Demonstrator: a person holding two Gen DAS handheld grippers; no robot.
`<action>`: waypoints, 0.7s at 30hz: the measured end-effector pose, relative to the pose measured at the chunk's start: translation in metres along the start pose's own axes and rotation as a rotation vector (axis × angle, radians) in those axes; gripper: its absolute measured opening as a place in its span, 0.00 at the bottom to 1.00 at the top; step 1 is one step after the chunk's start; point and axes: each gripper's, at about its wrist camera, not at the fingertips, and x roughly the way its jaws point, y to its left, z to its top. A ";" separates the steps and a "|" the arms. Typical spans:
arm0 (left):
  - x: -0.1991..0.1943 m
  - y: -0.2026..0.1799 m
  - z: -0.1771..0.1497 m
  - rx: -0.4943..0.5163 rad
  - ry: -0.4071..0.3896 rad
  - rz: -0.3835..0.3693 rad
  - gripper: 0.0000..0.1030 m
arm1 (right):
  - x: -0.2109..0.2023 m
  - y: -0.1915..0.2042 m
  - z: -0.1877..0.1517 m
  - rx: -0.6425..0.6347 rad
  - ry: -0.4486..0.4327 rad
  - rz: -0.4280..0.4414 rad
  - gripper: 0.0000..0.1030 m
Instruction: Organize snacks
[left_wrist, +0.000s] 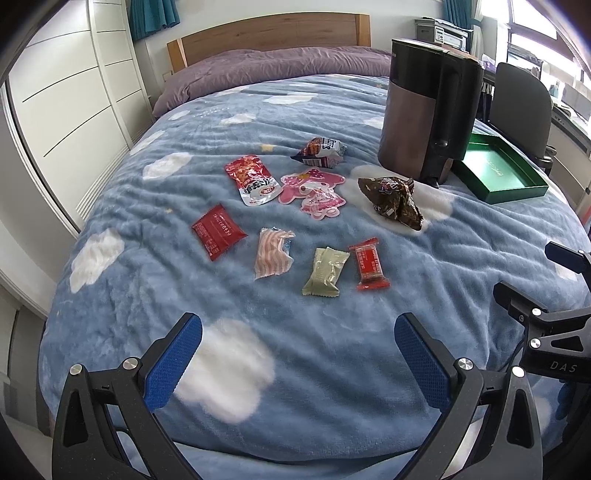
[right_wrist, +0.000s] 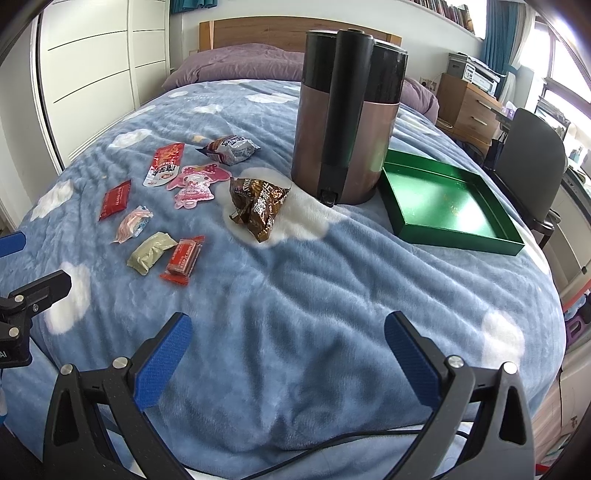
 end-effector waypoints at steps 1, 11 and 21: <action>0.000 0.000 0.000 -0.001 0.001 0.001 0.99 | 0.001 0.001 0.000 0.000 -0.001 0.001 1.00; 0.007 0.005 0.000 -0.012 0.030 0.013 0.99 | 0.000 0.003 -0.001 0.002 0.007 0.016 1.00; 0.032 0.050 -0.001 -0.155 0.113 0.014 0.99 | 0.020 0.021 0.001 -0.002 0.042 0.094 1.00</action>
